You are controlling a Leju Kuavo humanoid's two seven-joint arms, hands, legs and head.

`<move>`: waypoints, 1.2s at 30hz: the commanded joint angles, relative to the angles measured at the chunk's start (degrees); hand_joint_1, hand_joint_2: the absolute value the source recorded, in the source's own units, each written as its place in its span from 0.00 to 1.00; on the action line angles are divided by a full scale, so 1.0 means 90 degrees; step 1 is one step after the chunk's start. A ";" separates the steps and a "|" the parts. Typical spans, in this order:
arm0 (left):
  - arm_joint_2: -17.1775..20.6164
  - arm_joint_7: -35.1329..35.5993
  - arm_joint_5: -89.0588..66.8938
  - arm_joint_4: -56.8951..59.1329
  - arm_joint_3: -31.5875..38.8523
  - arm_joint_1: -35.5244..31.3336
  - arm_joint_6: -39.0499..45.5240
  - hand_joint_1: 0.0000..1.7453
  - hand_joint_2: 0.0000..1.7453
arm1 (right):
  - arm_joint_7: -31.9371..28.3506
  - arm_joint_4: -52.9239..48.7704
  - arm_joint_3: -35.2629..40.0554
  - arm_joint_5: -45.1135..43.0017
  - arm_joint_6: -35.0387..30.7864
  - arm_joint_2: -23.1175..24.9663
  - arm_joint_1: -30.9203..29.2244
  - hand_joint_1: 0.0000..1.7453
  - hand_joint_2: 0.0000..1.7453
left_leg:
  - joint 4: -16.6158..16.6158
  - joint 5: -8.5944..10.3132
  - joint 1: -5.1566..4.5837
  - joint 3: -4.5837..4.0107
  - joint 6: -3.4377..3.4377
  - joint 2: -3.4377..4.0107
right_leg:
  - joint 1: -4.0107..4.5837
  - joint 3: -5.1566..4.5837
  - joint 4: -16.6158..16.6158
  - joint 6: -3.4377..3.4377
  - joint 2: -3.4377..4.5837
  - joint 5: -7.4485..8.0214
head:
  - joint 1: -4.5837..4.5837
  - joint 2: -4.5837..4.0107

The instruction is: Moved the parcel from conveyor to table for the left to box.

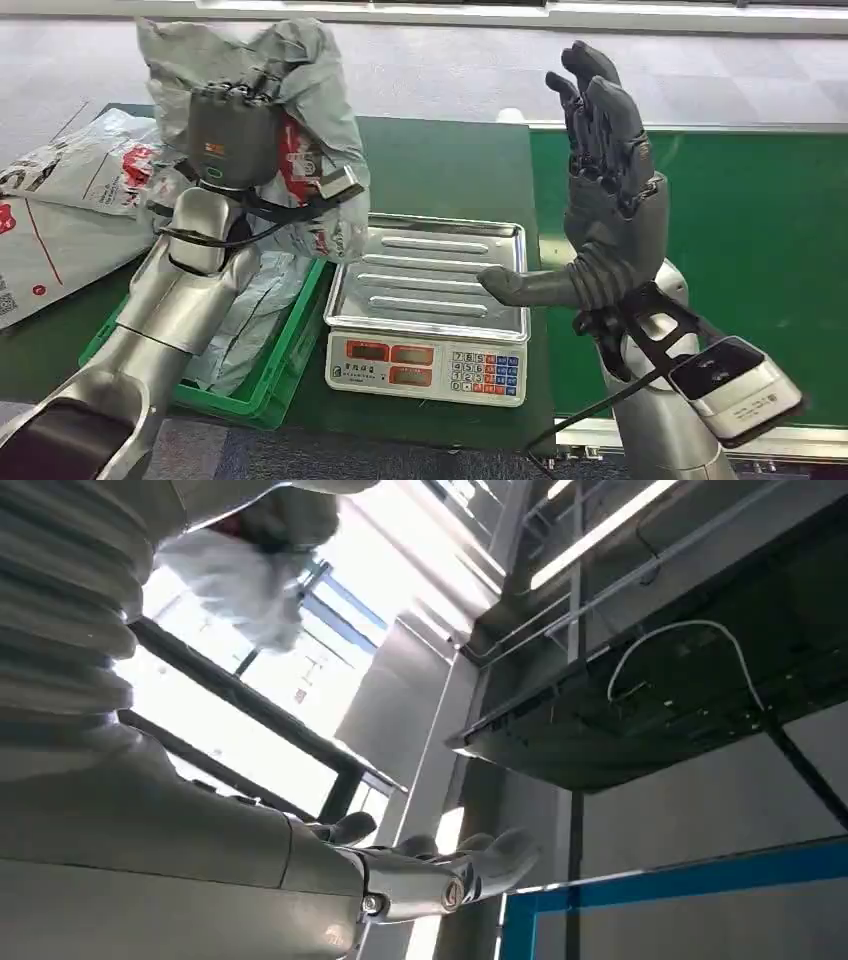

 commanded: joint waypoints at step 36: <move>0.0839 0.1568 -0.1422 0.0612 0.1118 0.0118 -0.0986 0.00 0.00 | 0.0005 0.0176 0.0464 -0.0141 0.0050 -0.0178 -0.0410 0.00 1.00 | -0.0002 0.0015 0.0005 -0.0016 -0.0011 0.0015 | 0.0010 -0.0019 -0.0004 -0.0018 0.0013 0.0023 | 0.0000 0.0000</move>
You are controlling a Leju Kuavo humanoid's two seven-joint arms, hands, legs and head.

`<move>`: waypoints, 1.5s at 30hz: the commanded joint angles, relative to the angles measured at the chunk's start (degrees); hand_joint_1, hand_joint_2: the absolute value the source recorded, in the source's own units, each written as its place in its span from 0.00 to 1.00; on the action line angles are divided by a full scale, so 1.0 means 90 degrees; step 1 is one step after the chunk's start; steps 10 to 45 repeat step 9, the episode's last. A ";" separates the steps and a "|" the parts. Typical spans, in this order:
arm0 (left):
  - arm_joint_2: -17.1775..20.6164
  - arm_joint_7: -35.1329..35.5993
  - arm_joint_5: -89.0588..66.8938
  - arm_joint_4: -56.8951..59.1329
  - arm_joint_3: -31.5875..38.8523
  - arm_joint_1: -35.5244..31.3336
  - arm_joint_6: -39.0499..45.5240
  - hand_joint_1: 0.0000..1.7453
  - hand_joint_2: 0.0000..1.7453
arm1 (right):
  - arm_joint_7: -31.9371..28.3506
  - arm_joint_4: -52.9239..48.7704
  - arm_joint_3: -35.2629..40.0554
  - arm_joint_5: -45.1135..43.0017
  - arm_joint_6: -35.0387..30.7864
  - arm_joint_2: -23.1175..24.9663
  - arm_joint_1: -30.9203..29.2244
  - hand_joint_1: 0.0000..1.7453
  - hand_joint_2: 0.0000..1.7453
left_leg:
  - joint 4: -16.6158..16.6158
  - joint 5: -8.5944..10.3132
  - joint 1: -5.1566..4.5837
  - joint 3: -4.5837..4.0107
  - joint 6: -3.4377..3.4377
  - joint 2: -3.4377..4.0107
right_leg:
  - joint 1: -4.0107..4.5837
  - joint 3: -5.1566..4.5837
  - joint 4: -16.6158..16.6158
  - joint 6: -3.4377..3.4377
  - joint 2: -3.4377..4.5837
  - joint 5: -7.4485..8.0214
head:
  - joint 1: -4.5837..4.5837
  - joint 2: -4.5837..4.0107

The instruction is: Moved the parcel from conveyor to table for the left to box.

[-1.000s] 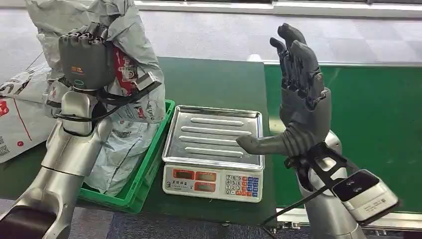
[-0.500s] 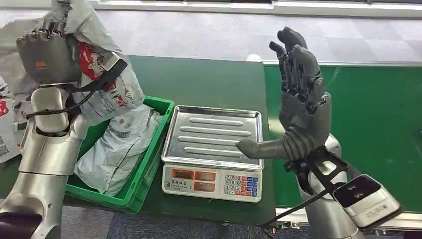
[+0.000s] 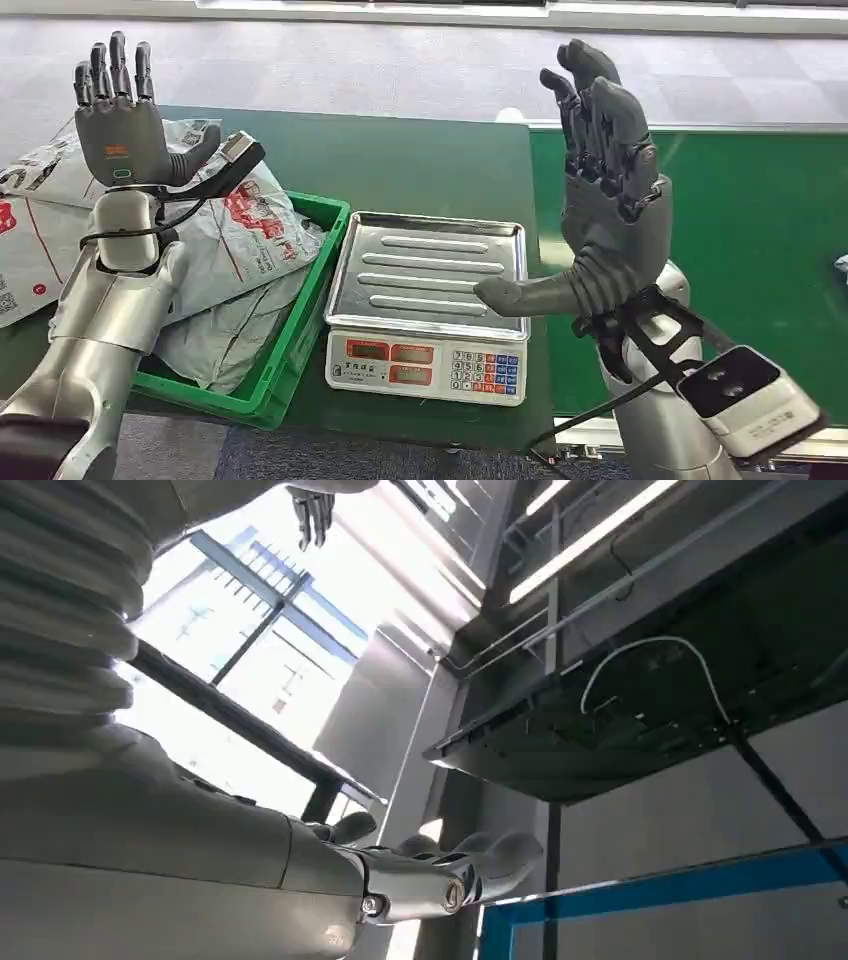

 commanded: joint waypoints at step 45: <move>-0.0256 -0.0593 0.0679 -0.1841 0.0665 0.0591 0.0933 0.00 0.00 | -0.0007 0.0299 0.0312 0.0040 -0.0119 -0.0102 -0.0247 0.00 1.00 | -0.0002 0.0002 0.0005 0.0001 -0.0001 0.0012 | 0.0002 0.0000 -0.0006 -0.0004 0.0011 0.0005 | 0.0000 0.0000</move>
